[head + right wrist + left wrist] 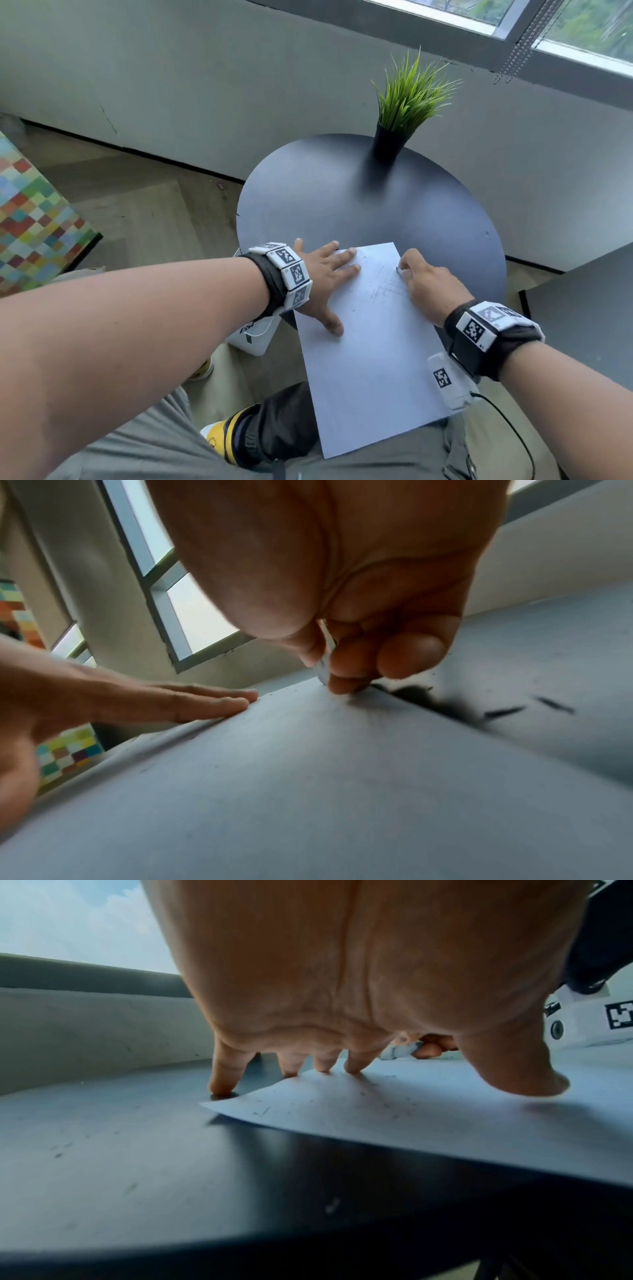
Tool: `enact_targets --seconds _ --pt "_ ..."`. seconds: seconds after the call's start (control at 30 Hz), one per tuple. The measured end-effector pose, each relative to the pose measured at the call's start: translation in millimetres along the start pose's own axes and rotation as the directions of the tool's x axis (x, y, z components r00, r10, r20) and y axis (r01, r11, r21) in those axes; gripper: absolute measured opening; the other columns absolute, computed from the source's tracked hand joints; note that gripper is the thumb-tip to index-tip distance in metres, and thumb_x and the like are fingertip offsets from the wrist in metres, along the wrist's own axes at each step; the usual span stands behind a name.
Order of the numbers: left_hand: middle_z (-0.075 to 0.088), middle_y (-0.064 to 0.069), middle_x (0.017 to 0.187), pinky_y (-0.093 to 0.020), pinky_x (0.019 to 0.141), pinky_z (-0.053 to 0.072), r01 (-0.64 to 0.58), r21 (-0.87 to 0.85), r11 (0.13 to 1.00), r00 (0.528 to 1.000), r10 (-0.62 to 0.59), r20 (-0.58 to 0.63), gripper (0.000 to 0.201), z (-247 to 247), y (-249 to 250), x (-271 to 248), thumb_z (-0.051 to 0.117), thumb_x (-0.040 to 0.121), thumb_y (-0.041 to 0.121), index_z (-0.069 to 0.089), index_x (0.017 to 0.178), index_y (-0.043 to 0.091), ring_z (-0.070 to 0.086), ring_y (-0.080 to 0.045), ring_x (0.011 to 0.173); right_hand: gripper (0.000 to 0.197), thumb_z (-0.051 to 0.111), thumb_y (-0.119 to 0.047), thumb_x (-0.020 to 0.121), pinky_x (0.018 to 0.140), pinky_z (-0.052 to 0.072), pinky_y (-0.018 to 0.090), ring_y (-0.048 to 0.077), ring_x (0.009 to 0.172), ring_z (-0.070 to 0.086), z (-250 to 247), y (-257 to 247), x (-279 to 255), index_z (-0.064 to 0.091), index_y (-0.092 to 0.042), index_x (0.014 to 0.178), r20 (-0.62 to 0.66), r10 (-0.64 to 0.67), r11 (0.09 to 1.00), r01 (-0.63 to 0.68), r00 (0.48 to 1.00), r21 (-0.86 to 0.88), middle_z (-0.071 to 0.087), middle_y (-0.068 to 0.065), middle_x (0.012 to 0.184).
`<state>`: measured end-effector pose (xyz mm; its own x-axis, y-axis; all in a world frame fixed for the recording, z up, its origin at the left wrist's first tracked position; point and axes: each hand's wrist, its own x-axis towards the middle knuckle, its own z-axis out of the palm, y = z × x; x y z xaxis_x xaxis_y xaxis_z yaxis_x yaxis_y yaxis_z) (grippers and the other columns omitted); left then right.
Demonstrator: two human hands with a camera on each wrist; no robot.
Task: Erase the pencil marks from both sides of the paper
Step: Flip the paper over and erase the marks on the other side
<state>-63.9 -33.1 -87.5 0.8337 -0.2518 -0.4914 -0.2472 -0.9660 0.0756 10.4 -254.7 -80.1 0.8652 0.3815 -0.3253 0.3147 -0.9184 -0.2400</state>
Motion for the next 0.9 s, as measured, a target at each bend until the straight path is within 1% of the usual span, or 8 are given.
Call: enact_targets --seconds 0.07,0.27,0.47,0.57,0.67,0.73,0.8,0.9 --pt "-0.022 0.011 0.162 -0.072 0.111 0.010 0.005 0.008 1.000 1.000 -0.005 0.005 0.126 4 0 -1 0.056 0.065 0.089 -0.009 0.157 0.032 -0.016 -0.021 0.151 0.010 0.033 -0.037 0.101 0.078 0.054 0.047 0.036 0.080 0.058 1 3 4 0.036 -0.030 0.094 -0.037 -0.003 0.999 0.005 0.999 0.052 0.063 0.008 0.091" --pt "-0.023 0.010 0.162 -0.074 0.109 0.010 0.009 -0.008 1.000 1.000 -0.009 0.015 0.129 4 1 0 0.057 0.063 0.089 -0.012 0.156 0.032 -0.017 -0.022 0.151 0.018 0.041 -0.038 0.102 0.078 0.053 0.043 0.031 0.082 0.058 -4 4 7 0.046 -0.021 0.100 -0.025 0.053 0.987 -0.049 0.998 0.155 0.061 0.007 0.083" --pt "-0.019 0.009 0.163 -0.076 0.105 0.019 0.026 -0.009 1.000 0.999 -0.026 0.025 0.134 -1 4 1 0.062 0.058 0.088 -0.011 0.156 0.033 -0.013 -0.023 0.151 0.018 0.033 -0.037 0.101 0.074 0.052 0.045 0.035 0.072 0.055 -4 2 7 0.038 -0.020 0.097 -0.018 0.032 0.996 -0.034 0.999 -0.087 0.054 0.011 0.080" --pt "-0.018 0.008 0.163 -0.071 0.104 0.028 0.043 0.021 0.999 0.998 -0.044 0.048 0.138 -8 8 1 0.067 0.056 0.086 -0.011 0.156 0.033 -0.010 -0.026 0.151 0.016 0.037 -0.038 0.100 0.076 0.052 0.044 0.034 0.076 0.056 -7 -1 10 0.040 -0.023 0.094 -0.012 0.035 0.999 -0.035 0.999 -0.041 0.057 0.010 0.084" --pt "-0.017 0.005 0.164 -0.063 0.103 0.034 0.037 0.082 0.996 0.997 -0.042 0.058 0.140 -17 13 2 0.070 0.056 0.084 -0.010 0.157 0.030 -0.002 -0.030 0.149 0.015 0.046 -0.041 0.098 0.074 0.054 0.040 0.030 0.077 0.060 -9 -7 8 0.047 -0.026 0.095 -0.002 0.000 0.989 0.001 1.000 0.149 0.063 0.010 0.086" --pt "-0.017 0.006 0.164 -0.064 0.099 0.036 0.028 0.115 0.993 0.997 -0.036 0.069 0.142 -20 11 6 0.069 0.053 0.086 -0.011 0.156 0.031 0.003 -0.029 0.148 0.016 0.048 -0.044 0.097 0.072 0.055 0.040 0.030 0.073 0.061 -8 -13 4 0.048 -0.028 0.094 0.020 -0.009 0.975 0.004 1.000 0.220 0.065 0.011 0.084" --pt "-0.017 0.008 0.163 -0.065 0.098 0.037 0.014 0.148 0.989 0.997 -0.026 0.078 0.144 -21 7 9 0.068 0.050 0.089 -0.012 0.156 0.032 0.006 -0.028 0.147 0.013 0.048 -0.041 0.097 0.072 0.055 0.040 0.030 0.075 0.061 -3 -18 0 0.046 -0.029 0.096 0.044 -0.063 0.980 0.053 0.997 0.190 0.065 0.011 0.084" --pt "-0.019 0.006 0.164 -0.067 0.102 0.029 -0.012 0.202 0.979 0.996 -0.006 0.085 0.145 -19 3 11 0.067 0.050 0.089 -0.014 0.156 0.031 0.006 -0.030 0.148 0.005 0.049 -0.032 0.097 0.076 0.052 0.038 0.026 0.081 0.060 2 -26 -7 0.047 -0.029 0.101 0.174 -0.197 0.977 0.177 0.965 0.122 0.065 0.005 0.090"
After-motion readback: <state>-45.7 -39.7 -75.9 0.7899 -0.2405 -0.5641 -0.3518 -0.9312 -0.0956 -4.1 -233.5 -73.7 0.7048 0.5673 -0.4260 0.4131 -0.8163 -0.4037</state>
